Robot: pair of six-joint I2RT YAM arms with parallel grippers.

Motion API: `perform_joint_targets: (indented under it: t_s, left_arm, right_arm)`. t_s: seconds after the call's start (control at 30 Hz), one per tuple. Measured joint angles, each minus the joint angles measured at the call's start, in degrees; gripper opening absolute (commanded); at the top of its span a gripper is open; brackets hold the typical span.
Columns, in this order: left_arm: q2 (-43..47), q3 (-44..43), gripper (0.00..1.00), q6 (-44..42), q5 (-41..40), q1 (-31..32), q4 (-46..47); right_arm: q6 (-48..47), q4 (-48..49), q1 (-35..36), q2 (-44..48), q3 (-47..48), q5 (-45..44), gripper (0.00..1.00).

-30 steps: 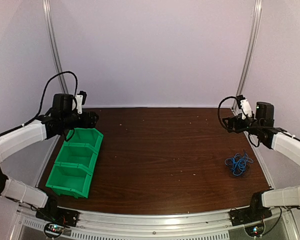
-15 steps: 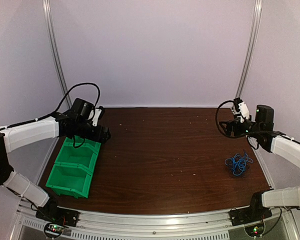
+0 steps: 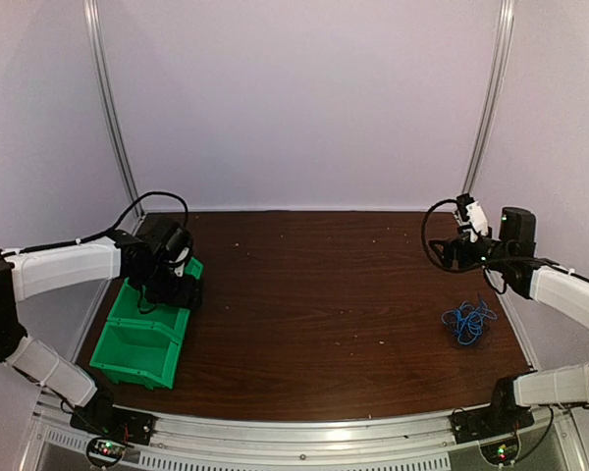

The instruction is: Untangle the cables

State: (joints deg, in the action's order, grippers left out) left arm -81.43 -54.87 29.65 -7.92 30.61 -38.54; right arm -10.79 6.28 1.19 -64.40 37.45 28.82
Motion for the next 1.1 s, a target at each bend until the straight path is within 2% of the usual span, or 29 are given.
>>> perform_joint_targets:
  t_s: [0.23, 0.5, 0.67, 1.1]
  left_arm:
    - [-1.68, 2.08, 0.80, 2.64, -2.40, -0.02, -1.42]
    - [-5.01, 2.08, 0.80, 1.53, -4.02, -0.02, 0.15]
    - [-5.64, 2.08, 0.73, -0.63, -4.31, -0.02, 2.38]
    - [-9.29, 1.22, 0.63, -6.16, -3.43, -0.02, 8.31]
  right_arm:
    - [-0.28, -0.02, 0.00, -0.74, 0.00, 0.90, 1.00]
    - [-1.03, -0.07, 0.00, -0.74, 0.00, 1.03, 1.00]
    - [-1.18, -0.07, 0.00, -0.74, 0.00, 1.03, 1.00]
    - [-1.36, -0.07, 0.00, -0.74, 0.00, 0.96, 1.00]
